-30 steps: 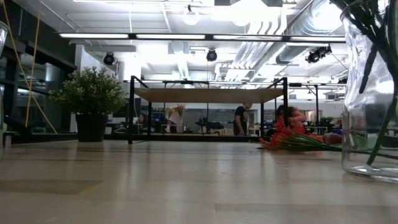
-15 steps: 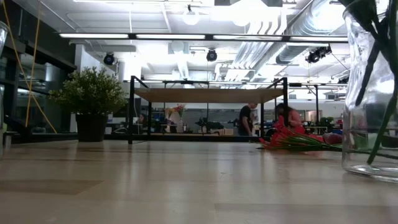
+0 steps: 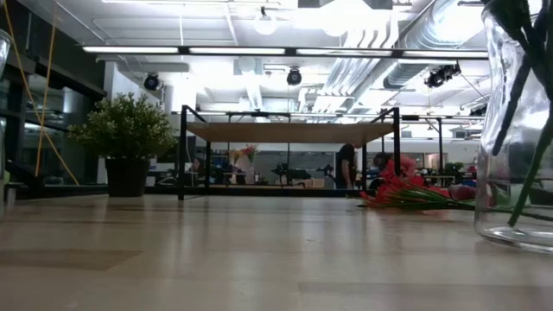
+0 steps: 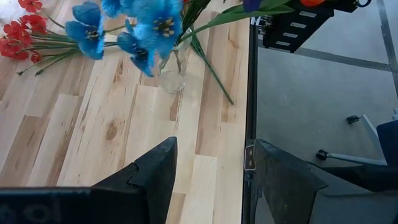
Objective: Pick and place flowers into a vace then onto a shelf
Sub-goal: Put the violet flowers into the right transparent vase
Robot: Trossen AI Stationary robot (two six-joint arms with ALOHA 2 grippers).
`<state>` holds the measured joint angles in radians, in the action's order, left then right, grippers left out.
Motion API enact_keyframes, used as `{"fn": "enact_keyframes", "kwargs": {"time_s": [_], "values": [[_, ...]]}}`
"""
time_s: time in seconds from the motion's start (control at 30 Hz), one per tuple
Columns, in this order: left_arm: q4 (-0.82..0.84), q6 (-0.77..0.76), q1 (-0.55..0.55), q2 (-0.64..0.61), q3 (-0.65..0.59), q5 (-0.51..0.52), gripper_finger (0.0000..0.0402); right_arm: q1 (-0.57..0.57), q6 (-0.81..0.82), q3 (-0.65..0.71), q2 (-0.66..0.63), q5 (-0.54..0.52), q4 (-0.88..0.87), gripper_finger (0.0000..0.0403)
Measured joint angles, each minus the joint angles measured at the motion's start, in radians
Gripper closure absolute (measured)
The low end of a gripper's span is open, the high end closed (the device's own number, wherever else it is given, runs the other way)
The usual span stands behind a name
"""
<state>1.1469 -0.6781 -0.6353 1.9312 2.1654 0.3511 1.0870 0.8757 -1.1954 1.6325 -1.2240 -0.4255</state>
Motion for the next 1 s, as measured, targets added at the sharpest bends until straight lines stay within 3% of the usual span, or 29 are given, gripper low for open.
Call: {"fn": "enact_keyframes", "kwargs": {"time_s": [0.43, 1.0], "values": [[0.0, 0.0, 0.0, 0.0, 0.0, 0.0, 0.0156, -0.003, -0.012, 0.0, -0.058, 0.009, -0.022, 0.0109], [0.008, 0.0, 0.001, 0.0, 0.0, 0.0, 0.0156, -0.035, 0.063, 0.0, -0.058, 0.133, -0.065, 0.0109]]}}
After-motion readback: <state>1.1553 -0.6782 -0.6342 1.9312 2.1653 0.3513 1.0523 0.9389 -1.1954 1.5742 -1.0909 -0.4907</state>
